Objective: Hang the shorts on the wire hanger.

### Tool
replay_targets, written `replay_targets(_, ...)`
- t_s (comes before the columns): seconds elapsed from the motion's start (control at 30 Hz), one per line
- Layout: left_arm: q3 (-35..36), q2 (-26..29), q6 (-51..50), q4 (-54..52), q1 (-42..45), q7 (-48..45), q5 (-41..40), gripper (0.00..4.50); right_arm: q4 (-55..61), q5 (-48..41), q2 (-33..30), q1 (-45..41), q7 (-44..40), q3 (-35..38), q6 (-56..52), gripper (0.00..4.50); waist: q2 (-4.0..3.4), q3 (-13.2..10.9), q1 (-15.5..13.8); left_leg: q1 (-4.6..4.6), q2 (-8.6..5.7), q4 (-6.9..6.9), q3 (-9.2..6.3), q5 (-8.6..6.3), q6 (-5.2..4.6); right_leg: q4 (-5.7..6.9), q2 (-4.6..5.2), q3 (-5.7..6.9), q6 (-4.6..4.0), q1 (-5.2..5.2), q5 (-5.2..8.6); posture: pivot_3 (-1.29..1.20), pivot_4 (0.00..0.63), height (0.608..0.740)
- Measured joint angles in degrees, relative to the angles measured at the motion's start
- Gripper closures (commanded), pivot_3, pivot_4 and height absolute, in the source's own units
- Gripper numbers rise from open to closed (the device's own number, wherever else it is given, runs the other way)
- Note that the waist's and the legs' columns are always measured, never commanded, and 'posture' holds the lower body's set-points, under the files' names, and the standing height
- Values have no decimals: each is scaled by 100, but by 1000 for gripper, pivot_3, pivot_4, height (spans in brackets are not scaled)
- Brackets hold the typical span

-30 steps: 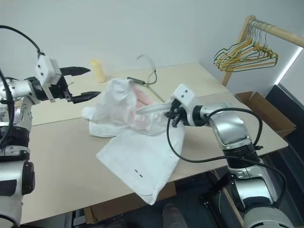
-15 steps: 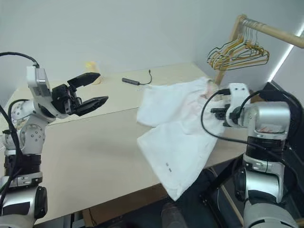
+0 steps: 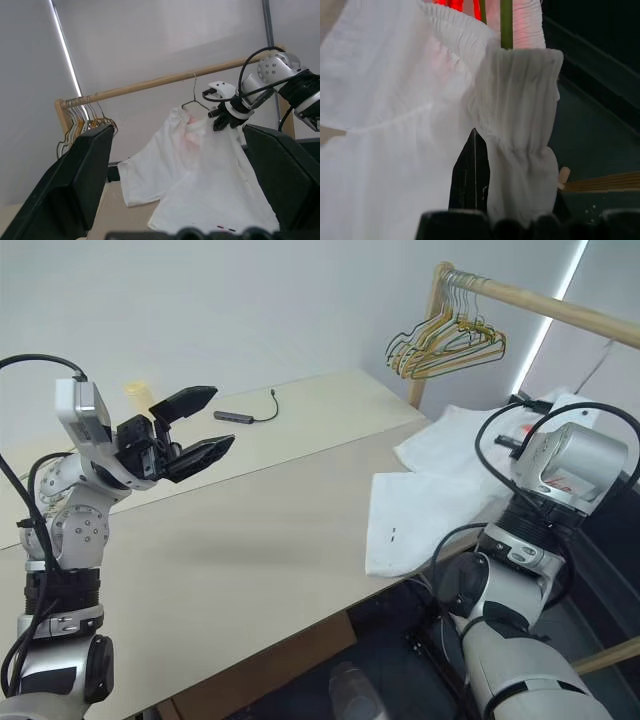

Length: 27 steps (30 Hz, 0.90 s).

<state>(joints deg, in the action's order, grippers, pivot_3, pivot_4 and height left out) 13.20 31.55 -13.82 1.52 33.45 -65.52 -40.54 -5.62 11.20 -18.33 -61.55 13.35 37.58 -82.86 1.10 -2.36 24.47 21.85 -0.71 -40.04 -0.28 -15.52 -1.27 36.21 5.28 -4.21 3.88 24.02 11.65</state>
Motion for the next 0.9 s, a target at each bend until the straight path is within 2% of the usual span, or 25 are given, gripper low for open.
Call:
replay_targets(0.17,-1,-5,19,0,0,32,12,37,-364,-50,-65,-365,478,170,627,4500,0,0,54,-16,-23,7,0,5,-10,-9,15,-9,17,-18,0,-323,0,740)
replay_targets(0.3,33,0,-3,-88,-19,74,-40,37,-1215,-375,-458,-770,520,578,916,4500,-1,-3,58,-75,-27,31,-5,4,-12,-42,18,-1,27,-90,6,-318,0,740)
replay_targets(0.43,224,-1,-94,-209,-21,142,-275,37,-2086,-729,-911,-1187,633,1031,1129,4500,-1,-4,61,-80,-27,31,-4,3,-14,-52,16,0,32,-101,9,-312,0,740)
replay_targets(0.63,244,-3,-133,-305,-58,180,-381,37,-3464,-1072,-1433,-1501,957,1074,1813,4500,0,-7,76,-81,-30,41,5,3,-14,-61,12,-7,70,-128,32,-307,0,740)
replay_targets(0.77,238,-5,-131,-340,-149,188,-377,37,-4229,-1269,-1753,-1716,1166,1042,2090,4500,-1,-13,71,-155,-29,78,11,5,-17,-127,6,-7,77,-190,36,-304,0,740)
replay_targets(0.9,200,-5,-131,-380,-237,202,-351,37,-4846,-1435,-1990,-1810,1436,1013,2339,4500,2,-14,62,-155,-29,103,19,5,-17,-141,5,-15,78,-190,37,-300,0,740)
